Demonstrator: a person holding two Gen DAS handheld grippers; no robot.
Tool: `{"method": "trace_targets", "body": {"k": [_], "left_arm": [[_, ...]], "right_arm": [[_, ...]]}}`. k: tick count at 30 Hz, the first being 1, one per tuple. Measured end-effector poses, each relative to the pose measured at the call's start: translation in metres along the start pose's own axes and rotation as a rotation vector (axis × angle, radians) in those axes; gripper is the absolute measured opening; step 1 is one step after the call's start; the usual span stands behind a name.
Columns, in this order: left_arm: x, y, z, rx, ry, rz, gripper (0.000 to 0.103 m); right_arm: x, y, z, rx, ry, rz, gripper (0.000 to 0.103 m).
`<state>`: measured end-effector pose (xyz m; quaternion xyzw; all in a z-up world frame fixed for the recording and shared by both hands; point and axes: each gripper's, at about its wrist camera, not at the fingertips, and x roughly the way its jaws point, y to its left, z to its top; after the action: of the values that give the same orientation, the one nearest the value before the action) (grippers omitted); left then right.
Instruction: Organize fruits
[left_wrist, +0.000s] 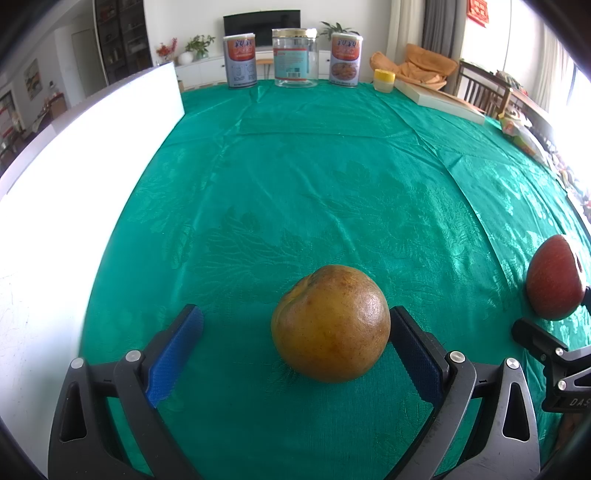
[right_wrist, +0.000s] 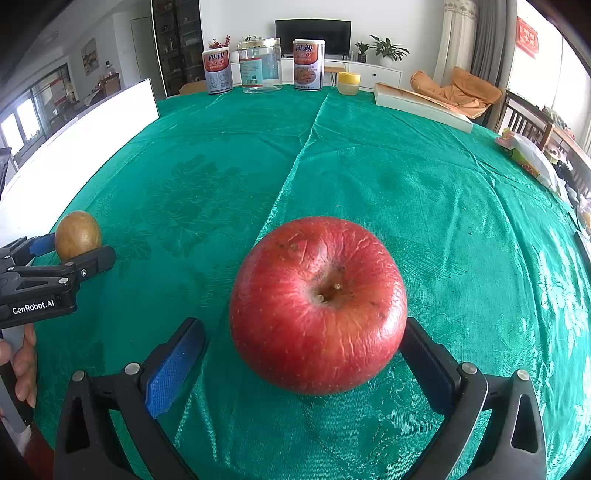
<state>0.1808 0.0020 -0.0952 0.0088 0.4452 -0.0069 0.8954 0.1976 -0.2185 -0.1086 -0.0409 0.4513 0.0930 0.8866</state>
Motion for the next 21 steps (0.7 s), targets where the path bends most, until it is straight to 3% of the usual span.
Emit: {"method": "trace_targets", "body": {"k": [15, 18, 21], "left_arm": [[0.0, 0.0, 0.0, -0.001, 0.001, -0.005, 0.1], [-0.001, 0.005, -0.001, -0.003, -0.006, -0.056, 0.101], [-0.009, 0.015, -0.005, 0.043, -0.005, -0.203, 0.101]], "right_arm": [[0.001, 0.0, 0.0, -0.001, 0.0, 0.003, 0.103], [0.001, 0.001, 0.001, -0.002, 0.0, 0.005, 0.103], [0.001, 0.002, 0.001, -0.001, -0.002, 0.009, 0.103]]}}
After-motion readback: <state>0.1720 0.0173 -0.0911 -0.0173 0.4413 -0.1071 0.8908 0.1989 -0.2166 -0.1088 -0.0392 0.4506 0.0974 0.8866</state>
